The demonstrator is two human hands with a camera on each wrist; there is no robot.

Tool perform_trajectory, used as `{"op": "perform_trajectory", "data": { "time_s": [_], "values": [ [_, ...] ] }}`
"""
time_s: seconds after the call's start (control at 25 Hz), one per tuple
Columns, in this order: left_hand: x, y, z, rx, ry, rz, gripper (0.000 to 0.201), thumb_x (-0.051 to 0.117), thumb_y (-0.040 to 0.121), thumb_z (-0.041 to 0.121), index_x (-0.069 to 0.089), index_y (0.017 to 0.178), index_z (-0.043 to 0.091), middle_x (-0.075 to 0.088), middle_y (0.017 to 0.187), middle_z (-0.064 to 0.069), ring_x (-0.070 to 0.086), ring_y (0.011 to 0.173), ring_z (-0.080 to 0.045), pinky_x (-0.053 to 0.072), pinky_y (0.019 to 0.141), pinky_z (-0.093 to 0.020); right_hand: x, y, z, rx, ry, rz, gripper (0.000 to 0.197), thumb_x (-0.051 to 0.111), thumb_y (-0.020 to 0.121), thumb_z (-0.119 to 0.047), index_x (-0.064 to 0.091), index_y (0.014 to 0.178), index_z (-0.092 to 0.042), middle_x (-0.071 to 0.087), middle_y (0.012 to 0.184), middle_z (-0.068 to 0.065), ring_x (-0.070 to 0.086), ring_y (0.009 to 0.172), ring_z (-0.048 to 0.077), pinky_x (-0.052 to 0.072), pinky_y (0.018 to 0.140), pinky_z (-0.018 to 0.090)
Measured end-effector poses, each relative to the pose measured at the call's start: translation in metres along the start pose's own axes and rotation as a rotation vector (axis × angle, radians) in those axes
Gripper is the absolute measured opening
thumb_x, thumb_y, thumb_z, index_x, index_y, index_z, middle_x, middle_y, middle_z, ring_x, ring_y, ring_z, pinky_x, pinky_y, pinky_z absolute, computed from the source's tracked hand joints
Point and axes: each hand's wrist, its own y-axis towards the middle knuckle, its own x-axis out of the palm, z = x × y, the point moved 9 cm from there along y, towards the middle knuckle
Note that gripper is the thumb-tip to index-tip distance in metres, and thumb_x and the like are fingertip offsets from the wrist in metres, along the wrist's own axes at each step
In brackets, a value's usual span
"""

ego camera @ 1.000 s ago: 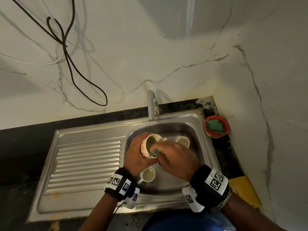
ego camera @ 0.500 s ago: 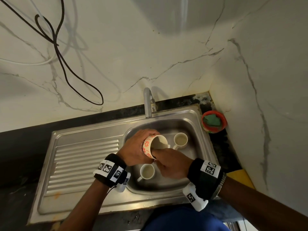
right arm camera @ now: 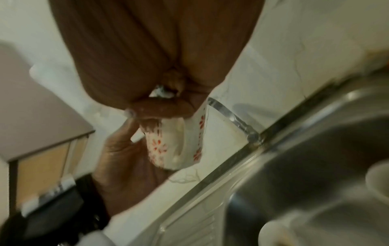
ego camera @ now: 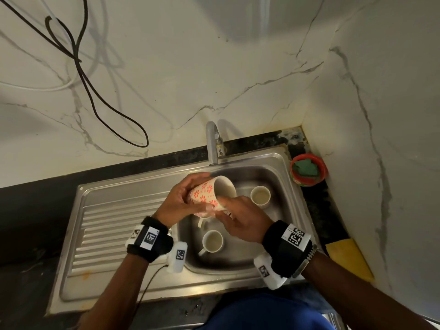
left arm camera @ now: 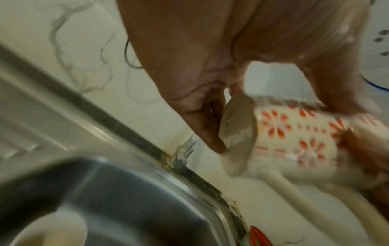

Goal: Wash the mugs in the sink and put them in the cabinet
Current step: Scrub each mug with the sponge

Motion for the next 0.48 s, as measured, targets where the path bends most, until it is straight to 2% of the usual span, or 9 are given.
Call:
{"op": "perform_trajectory", "data": {
  "time_s": [0.04, 0.12, 0.2, 0.28, 0.36, 0.4, 0.48],
  "values": [
    [0.002, -0.001, -0.010, -0.039, -0.152, 0.072, 0.085, 0.091, 0.073, 0.042, 0.051, 0.145, 0.019, 0.062, 0.137, -0.009, 0.065, 0.121, -0.029, 0.059, 0.093, -0.047, 0.000, 0.003, 0.003, 0.081, 0.069, 0.044, 0.030, 0.055, 0.104, -0.034, 0.064, 0.126, -0.015, 0.078, 0.106, 0.004, 0.072, 0.089, 0.024, 0.052, 0.072, 0.031],
    [0.024, -0.001, -0.032, -0.112, -0.486, 0.134, 0.083, 0.079, 0.084, 0.052, 0.047, 0.150, 0.015, 0.061, 0.137, -0.017, 0.066, 0.115, -0.030, 0.059, 0.091, -0.044, 0.011, 0.005, 0.001, 0.174, 0.162, 0.052, 0.038, 0.050, 0.107, -0.036, 0.055, 0.140, -0.016, 0.074, 0.124, 0.006, 0.072, 0.106, 0.024, 0.056, 0.087, 0.034],
    [0.035, -0.001, -0.048, -0.235, -0.699, 0.214, 0.078, 0.068, 0.091, 0.057, 0.050, 0.146, 0.005, 0.063, 0.130, -0.024, 0.068, 0.109, -0.031, 0.060, 0.088, -0.042, 0.030, 0.003, -0.007, 0.150, 0.064, -0.055, 0.040, 0.047, 0.109, -0.032, 0.047, 0.146, -0.015, 0.069, 0.131, 0.011, 0.069, 0.111, 0.031, 0.057, 0.088, 0.039],
    [0.034, -0.001, -0.060, -0.418, -0.780, 0.223, 0.071, 0.063, 0.093, 0.059, 0.060, 0.134, 0.000, 0.069, 0.113, -0.023, 0.071, 0.096, -0.031, 0.060, 0.082, -0.042, 0.040, -0.006, -0.015, -0.004, -0.292, -0.139, 0.041, 0.049, 0.108, -0.029, 0.048, 0.146, -0.014, 0.059, 0.143, 0.012, 0.063, 0.122, 0.031, 0.057, 0.085, 0.042],
    [0.036, -0.004, -0.068, -0.547, -0.792, 0.149, 0.066, 0.064, 0.092, 0.061, 0.065, 0.124, 0.003, 0.071, 0.101, -0.020, 0.071, 0.089, -0.029, 0.058, 0.084, -0.043, 0.042, -0.015, -0.022, -0.129, -0.568, -0.139, 0.036, 0.049, 0.106, -0.036, 0.057, 0.136, -0.019, 0.054, 0.147, 0.010, 0.054, 0.133, 0.028, 0.057, 0.083, 0.044],
    [0.039, -0.006, -0.069, -0.572, -0.816, 0.132, 0.068, 0.065, 0.091, 0.064, 0.067, 0.121, 0.003, 0.071, 0.100, -0.019, 0.070, 0.089, -0.030, 0.057, 0.085, -0.044, 0.042, -0.015, -0.023, -0.130, -0.603, -0.133, 0.036, 0.046, 0.106, -0.039, 0.059, 0.134, -0.019, 0.055, 0.145, 0.008, 0.053, 0.133, 0.027, 0.057, 0.084, 0.044],
    [0.045, -0.008, -0.068, -0.528, -0.869, 0.115, 0.073, 0.060, 0.092, 0.067, 0.068, 0.126, 0.003, 0.071, 0.106, -0.020, 0.070, 0.097, -0.031, 0.056, 0.091, -0.045, 0.046, -0.012, -0.021, -0.028, -0.398, -0.157, 0.043, 0.035, 0.109, -0.039, 0.057, 0.136, -0.014, 0.062, 0.139, 0.009, 0.060, 0.125, 0.026, 0.057, 0.091, 0.043]
  ]
}}
